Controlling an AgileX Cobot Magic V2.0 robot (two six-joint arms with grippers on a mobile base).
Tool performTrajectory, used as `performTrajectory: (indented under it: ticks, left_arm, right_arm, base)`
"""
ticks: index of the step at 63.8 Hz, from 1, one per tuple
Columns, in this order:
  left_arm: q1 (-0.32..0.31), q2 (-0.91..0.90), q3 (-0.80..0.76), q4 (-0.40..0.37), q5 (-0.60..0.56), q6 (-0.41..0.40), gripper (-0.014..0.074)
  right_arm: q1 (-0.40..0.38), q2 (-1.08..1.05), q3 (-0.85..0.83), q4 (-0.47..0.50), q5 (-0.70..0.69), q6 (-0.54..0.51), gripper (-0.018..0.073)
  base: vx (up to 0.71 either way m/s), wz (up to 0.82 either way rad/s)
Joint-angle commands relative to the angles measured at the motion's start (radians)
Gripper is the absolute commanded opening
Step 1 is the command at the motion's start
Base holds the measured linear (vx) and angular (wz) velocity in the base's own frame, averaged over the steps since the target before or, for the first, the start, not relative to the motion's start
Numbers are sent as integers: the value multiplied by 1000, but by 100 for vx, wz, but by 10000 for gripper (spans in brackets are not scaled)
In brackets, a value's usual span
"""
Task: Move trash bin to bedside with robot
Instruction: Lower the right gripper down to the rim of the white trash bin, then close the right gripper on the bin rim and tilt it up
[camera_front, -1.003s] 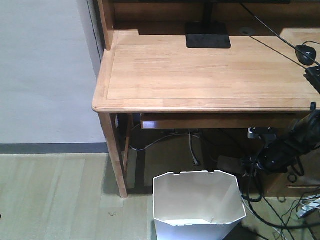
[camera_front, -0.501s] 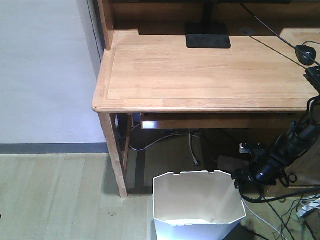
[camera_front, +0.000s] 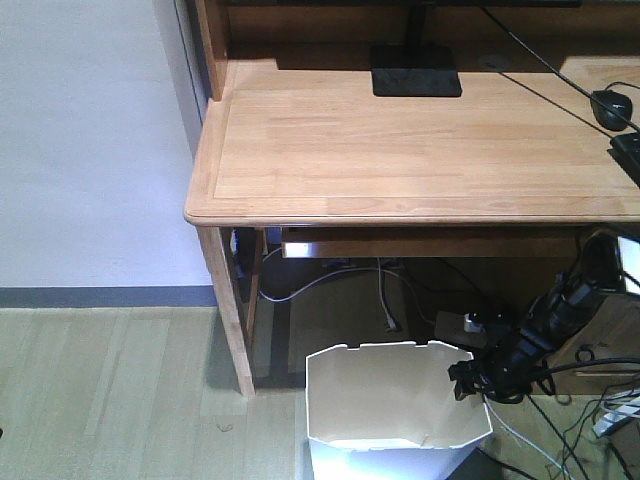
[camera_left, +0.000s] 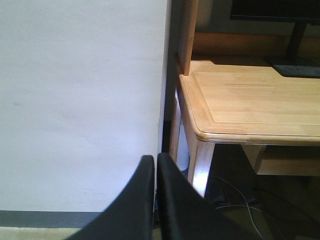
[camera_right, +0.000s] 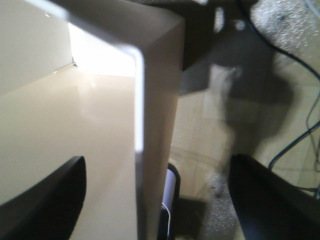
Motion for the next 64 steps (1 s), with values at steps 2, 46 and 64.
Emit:
performTrajectory:
  ticks: [2,46,64]
  left_arm:
    - [0,-14,12,-4,-69,-6,-6]
    - [0,-14,12,-4,-69,-6,-6]
    - [0,-14,12,-4,-69,-6,-6]
  right_arm:
    - [-3,-5,-80,5,75,-6,552]
    - [-5,-4,-225,98,304,-56,-7]
    - [-6,-182,-58,258,276,-297,-6]
  base:
    - [0,0]
    - [0,0]
    - [0,0]
